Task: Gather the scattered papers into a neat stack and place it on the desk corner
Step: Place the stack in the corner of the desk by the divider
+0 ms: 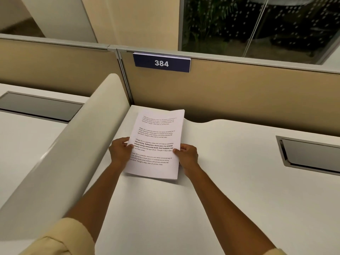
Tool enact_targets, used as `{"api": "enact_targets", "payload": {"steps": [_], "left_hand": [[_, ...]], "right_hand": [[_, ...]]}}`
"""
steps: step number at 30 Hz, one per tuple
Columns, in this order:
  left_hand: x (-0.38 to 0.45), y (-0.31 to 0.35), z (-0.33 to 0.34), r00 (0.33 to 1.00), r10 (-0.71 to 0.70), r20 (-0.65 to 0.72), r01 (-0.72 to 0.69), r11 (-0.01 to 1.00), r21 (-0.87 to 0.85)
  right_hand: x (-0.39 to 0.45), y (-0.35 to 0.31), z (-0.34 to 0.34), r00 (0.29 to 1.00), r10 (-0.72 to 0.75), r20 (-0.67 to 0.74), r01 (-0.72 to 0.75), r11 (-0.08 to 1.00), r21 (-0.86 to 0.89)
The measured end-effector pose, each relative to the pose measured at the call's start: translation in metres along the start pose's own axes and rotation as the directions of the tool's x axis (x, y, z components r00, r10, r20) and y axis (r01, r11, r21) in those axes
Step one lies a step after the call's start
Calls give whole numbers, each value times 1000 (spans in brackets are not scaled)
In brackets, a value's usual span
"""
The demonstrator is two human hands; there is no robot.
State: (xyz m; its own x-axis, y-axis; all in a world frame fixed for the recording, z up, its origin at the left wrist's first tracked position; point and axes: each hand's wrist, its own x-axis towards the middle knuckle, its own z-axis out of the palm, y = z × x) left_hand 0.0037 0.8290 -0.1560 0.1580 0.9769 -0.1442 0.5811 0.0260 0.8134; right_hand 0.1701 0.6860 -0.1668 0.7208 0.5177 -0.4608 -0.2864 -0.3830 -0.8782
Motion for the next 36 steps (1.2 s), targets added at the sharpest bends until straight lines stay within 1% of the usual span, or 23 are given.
{"api": "enact_targets", "payload": {"steps": [8,12,15,19,23,26,28,30,36], "left_hand": [[48,-12,4,994,6,-108,5,994,105],[61,-12,5,988,12,-154,5,994,110],[62,-14,8,984,52,-171,-23,986,166],[63,-19,10,981,104,-163,-64,969,237],[69,-20,7,979,127,-160,-75,951,299],[70,-19,8,972,189,-138,-121,912,392],[70,-20,10,967,224,-121,-145,876,460],[70,-20,11,969,217,-114,-132,853,504],[67,-18,11,973,215,-88,-129,817,562]], "right_hand": [[28,0,47,998,-27,-55,25,999,-46],[30,-3,59,991,-126,-47,121,988,-97],[29,-2,63,977,-211,-32,201,960,-194],[30,-5,70,963,-270,9,259,914,-313],[36,-6,76,964,-264,41,253,853,-457],[38,-5,79,965,-254,60,245,806,-538],[40,-5,79,967,-245,74,241,780,-577],[41,-6,79,967,-241,84,242,760,-604],[38,-6,81,967,-238,90,241,737,-632]]}}
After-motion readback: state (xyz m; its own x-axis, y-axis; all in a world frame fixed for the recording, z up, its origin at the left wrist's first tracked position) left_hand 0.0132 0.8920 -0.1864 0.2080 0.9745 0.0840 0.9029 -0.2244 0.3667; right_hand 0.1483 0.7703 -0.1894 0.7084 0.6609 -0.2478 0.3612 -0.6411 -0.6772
